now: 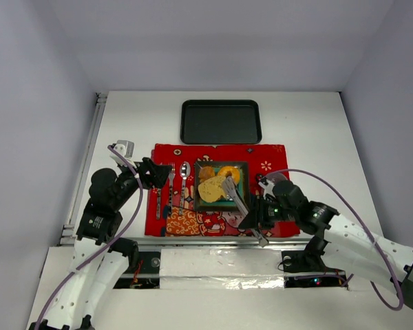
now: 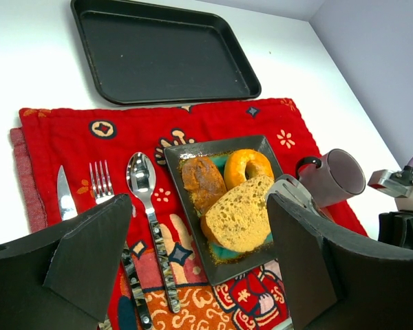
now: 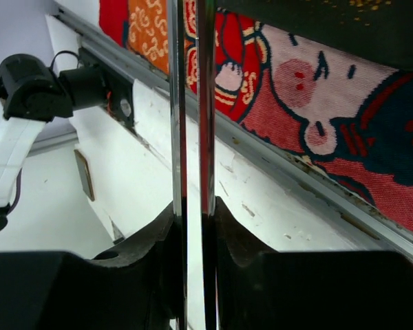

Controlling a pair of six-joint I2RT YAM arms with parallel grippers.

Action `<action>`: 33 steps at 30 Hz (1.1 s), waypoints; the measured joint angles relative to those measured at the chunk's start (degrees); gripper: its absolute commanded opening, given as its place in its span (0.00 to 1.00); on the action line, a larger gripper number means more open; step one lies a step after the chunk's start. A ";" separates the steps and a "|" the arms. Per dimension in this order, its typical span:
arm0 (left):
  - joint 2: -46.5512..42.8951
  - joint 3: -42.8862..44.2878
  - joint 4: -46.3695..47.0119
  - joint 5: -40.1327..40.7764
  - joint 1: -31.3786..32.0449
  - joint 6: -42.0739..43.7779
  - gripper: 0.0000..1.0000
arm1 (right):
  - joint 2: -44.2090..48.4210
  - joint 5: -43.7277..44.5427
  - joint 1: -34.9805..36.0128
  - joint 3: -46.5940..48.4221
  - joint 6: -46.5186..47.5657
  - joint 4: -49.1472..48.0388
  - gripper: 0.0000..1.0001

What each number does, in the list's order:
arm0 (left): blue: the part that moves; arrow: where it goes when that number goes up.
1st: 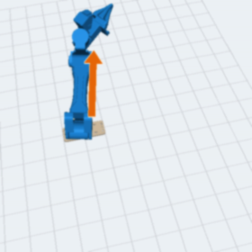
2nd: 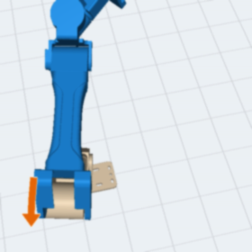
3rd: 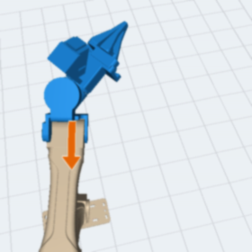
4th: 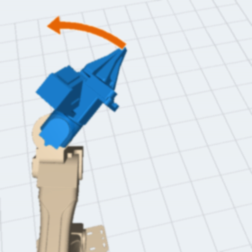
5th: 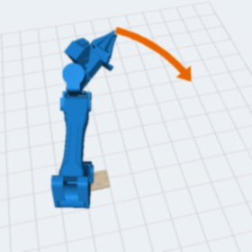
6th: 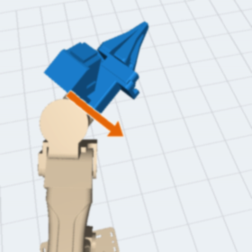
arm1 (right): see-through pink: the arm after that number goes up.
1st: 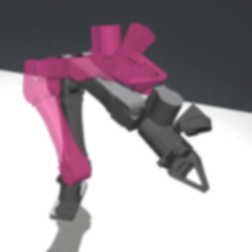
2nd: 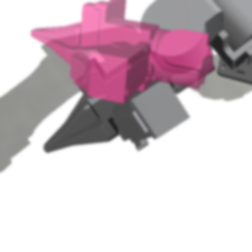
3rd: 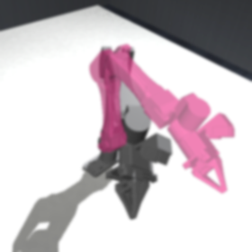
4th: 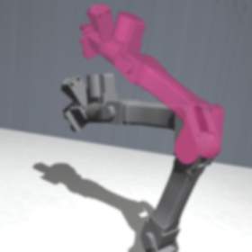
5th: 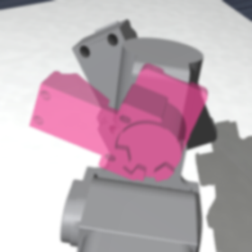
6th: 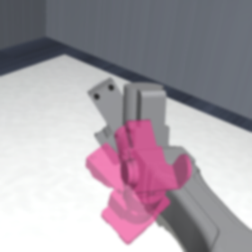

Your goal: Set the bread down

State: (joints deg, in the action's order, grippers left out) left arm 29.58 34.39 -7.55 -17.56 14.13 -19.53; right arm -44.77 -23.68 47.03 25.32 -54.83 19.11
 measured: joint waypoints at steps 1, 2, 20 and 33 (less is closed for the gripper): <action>0.00 0.00 -0.02 -0.02 0.00 0.00 0.77 | 0.00 0.46 0.00 0.02 0.02 0.33 0.36; 0.00 0.00 0.00 -0.02 0.00 0.00 0.77 | 0.00 0.92 0.00 0.04 0.09 0.83 0.50; -4.85 -0.02 0.02 -1.73 0.31 0.00 0.78 | -19.39 18.80 -10.34 31.43 12.26 6.93 0.42; -12.44 -0.02 -0.07 -0.24 6.14 0.00 0.79 | -54.31 20.70 -51.15 49.86 21.66 2.91 0.40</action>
State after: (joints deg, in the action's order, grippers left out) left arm 17.15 34.37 -7.62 -17.80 20.27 -19.53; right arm -99.09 -2.98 -4.12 75.18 -33.17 22.02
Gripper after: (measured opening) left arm 0.782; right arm 0.408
